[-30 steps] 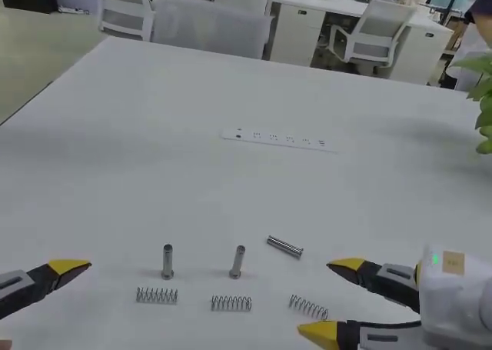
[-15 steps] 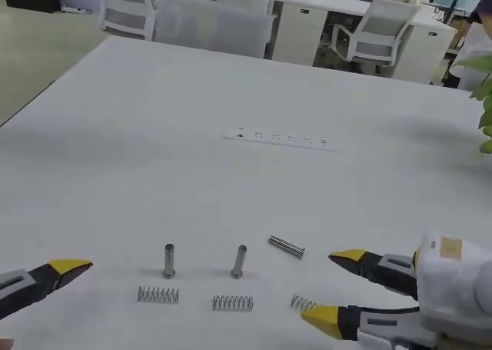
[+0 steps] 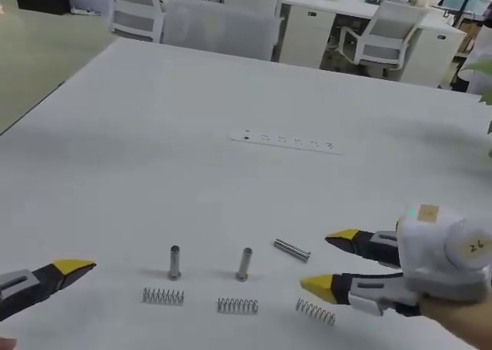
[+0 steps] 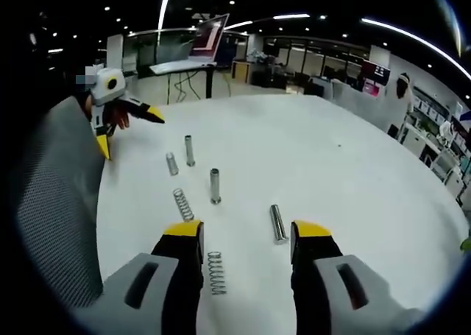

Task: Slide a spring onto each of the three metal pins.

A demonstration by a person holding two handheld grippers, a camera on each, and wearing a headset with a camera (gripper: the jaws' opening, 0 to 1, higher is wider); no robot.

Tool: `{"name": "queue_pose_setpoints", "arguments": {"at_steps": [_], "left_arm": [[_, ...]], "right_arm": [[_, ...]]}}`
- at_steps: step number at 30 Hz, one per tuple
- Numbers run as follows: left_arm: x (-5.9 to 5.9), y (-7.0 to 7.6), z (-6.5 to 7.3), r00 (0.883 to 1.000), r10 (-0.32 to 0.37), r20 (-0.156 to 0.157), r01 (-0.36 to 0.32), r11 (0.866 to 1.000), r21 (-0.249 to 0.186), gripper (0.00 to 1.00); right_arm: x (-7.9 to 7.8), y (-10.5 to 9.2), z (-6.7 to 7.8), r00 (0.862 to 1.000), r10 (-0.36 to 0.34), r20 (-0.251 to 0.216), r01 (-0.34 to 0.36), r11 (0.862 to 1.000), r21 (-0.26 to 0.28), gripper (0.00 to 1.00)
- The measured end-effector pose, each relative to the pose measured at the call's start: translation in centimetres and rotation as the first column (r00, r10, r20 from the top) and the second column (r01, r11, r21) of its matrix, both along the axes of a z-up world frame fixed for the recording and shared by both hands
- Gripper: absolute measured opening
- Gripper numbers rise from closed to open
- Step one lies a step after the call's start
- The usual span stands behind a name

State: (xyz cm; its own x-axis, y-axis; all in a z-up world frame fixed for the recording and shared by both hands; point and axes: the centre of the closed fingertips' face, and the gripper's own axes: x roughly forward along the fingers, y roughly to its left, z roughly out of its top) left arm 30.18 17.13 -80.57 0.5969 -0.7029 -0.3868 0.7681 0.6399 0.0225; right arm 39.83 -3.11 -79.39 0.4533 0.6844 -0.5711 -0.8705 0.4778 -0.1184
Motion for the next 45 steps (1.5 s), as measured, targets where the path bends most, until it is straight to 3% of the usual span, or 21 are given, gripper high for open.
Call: {"name": "queue_pose_setpoints", "arguments": {"at_steps": [26,39,45], "left_arm": [[0.0,0.1,-0.2,1.000,0.006,-0.008,-0.006,1.000,0.001,0.84],[0.1,0.4,-0.2,1.000,0.021,-0.007,-0.021,1.000,-0.006,0.83],[0.2,0.4,-0.4,1.000,0.025,-0.012,-0.025,1.000,-0.010,0.83]], "right_arm": [[5.4,2.8,-1.3,0.998,0.022,-0.067,-0.030,0.992,-0.126,0.36],[5.9,3.0,-4.2,0.991,0.022,-0.133,-0.056,0.964,-0.258,0.25],[6.5,2.5,-5.2,0.985,-0.028,-0.169,-0.026,0.950,-0.310,0.16]]}}
